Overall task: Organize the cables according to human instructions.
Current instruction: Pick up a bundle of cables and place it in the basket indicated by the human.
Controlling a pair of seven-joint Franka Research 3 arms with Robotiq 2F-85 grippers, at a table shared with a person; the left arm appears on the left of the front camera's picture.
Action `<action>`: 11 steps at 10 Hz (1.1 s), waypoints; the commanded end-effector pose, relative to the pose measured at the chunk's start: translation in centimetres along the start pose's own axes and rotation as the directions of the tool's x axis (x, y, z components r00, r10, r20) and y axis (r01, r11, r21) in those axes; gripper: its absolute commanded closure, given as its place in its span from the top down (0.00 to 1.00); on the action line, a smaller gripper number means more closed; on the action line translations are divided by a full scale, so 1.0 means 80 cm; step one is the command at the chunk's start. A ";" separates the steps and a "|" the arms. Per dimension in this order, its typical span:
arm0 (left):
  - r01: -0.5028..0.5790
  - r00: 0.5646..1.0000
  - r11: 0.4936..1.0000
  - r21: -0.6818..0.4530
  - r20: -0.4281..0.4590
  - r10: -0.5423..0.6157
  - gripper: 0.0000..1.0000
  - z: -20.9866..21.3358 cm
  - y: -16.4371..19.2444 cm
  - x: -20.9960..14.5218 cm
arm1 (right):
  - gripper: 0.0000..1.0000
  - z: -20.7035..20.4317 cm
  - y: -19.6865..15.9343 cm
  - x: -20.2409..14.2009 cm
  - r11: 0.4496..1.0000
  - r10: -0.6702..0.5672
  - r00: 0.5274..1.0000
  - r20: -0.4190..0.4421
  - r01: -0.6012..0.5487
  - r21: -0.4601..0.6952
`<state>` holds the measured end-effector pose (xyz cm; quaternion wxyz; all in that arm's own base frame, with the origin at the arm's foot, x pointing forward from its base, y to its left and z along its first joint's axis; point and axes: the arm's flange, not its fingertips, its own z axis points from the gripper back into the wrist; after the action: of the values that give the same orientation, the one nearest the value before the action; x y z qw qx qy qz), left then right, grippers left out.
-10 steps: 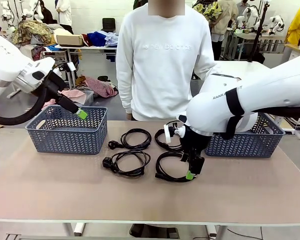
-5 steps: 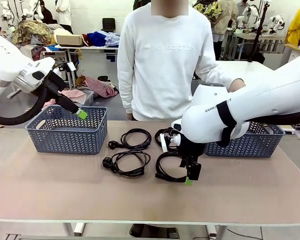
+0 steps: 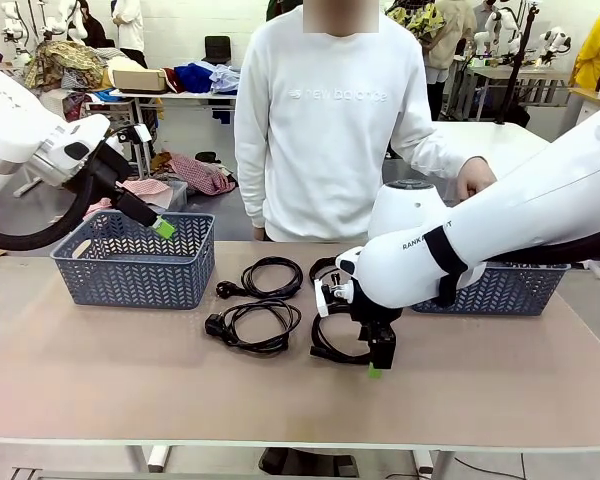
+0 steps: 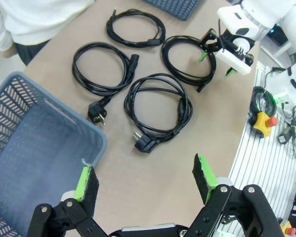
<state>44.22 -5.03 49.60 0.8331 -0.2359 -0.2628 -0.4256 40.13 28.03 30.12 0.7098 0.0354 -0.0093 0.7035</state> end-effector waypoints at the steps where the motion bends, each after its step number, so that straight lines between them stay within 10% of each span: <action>1: 0.006 1.000 1.000 -0.017 0.023 -0.006 1.00 0.000 0.000 -0.001 | 1.00 -0.006 -0.004 0.013 0.999 -0.029 0.999 -0.030 0.029 -0.014; 10: 0.006 1.000 1.000 -0.017 0.023 -0.006 1.00 0.000 0.000 -0.001 | 1.00 -0.011 0.002 0.029 0.998 -0.055 0.998 -0.020 0.056 0.019; 11: 0.006 1.000 1.000 -0.017 0.023 -0.006 1.00 0.000 0.000 -0.001 | 0.80 -0.010 0.003 0.029 0.996 -0.082 0.996 -0.024 0.082 0.026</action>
<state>44.22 -5.03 49.60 0.8332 -0.2359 -0.2628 -0.4256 39.95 29.82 29.52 0.7222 0.0444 0.0062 0.6902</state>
